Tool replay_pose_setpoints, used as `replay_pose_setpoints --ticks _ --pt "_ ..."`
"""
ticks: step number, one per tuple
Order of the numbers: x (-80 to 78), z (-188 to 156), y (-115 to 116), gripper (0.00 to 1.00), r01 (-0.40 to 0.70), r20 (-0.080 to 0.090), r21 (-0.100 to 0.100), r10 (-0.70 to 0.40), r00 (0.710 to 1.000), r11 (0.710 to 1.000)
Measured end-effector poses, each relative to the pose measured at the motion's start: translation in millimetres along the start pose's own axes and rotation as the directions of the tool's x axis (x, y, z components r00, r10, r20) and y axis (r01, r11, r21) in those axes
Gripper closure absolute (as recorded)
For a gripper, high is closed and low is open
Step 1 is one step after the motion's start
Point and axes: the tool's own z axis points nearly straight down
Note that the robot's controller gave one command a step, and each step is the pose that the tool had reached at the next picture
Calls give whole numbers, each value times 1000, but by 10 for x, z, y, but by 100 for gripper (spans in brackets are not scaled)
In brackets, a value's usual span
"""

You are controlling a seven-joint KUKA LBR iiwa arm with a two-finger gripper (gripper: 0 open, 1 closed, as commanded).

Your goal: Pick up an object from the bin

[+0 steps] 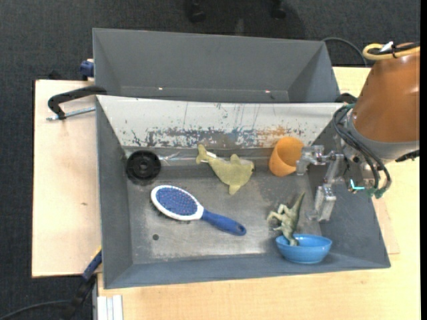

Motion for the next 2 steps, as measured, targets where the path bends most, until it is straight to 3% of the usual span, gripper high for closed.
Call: replay_pose_setpoints --ticks 1,2 --pt "-156 1717 -312 0 351 0 -1 -351 936 936" --pt "-175 1682 -310 100 352 6 3 -352 936 936"
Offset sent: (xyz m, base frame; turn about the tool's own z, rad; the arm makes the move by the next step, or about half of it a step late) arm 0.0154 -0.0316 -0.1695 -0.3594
